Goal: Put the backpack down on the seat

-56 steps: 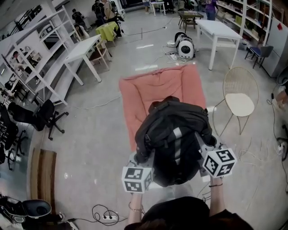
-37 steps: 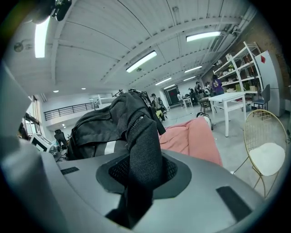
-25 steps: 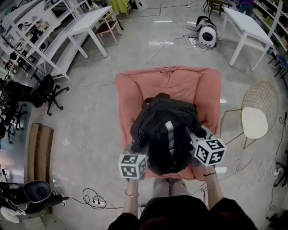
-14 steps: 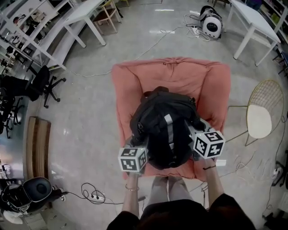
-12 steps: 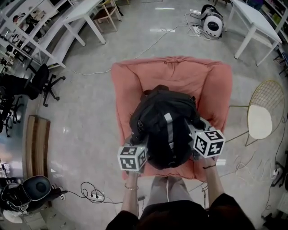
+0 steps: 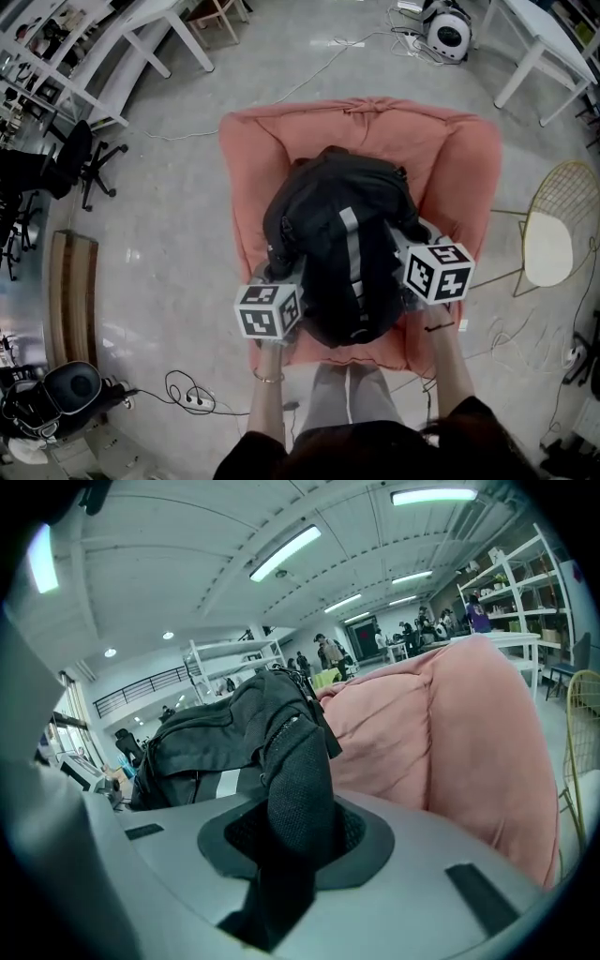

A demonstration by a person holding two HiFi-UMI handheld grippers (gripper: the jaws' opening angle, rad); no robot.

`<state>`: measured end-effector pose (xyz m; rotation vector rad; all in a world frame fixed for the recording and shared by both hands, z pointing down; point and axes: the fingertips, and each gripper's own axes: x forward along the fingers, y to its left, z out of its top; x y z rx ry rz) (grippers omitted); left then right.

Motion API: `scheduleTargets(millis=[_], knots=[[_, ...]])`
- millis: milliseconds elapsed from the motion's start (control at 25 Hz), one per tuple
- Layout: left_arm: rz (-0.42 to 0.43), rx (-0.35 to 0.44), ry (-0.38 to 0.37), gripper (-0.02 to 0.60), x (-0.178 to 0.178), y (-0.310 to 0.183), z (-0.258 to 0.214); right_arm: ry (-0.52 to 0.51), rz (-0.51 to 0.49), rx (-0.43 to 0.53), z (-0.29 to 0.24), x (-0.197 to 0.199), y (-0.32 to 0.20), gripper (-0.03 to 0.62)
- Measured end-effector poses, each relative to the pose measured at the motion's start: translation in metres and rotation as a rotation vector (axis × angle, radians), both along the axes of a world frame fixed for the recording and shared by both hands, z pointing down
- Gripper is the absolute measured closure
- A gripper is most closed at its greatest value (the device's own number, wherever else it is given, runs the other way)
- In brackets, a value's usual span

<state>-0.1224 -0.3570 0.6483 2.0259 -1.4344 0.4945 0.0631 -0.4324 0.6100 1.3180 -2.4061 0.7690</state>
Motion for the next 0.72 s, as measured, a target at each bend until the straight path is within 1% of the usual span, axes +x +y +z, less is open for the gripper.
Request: scheduleTargets(millis=[320,480,720], knots=[[-0.016,0.011,-0.003,0.472,-0.004,-0.026,0.011,0.011,0.004,0.004,0.014,-0.004,-0.029,0.505],[-0.038,0.006,-0.016,0.465,-0.009,-0.037,0.017,0.017,0.007,0.005,0.02,-0.008,-0.041,0.505],[-0.073,0.005,-0.038,0.439,-0.018,-0.052,0.027,0.026,0.02,0.008,0.029,-0.013,-0.057,0.493]])
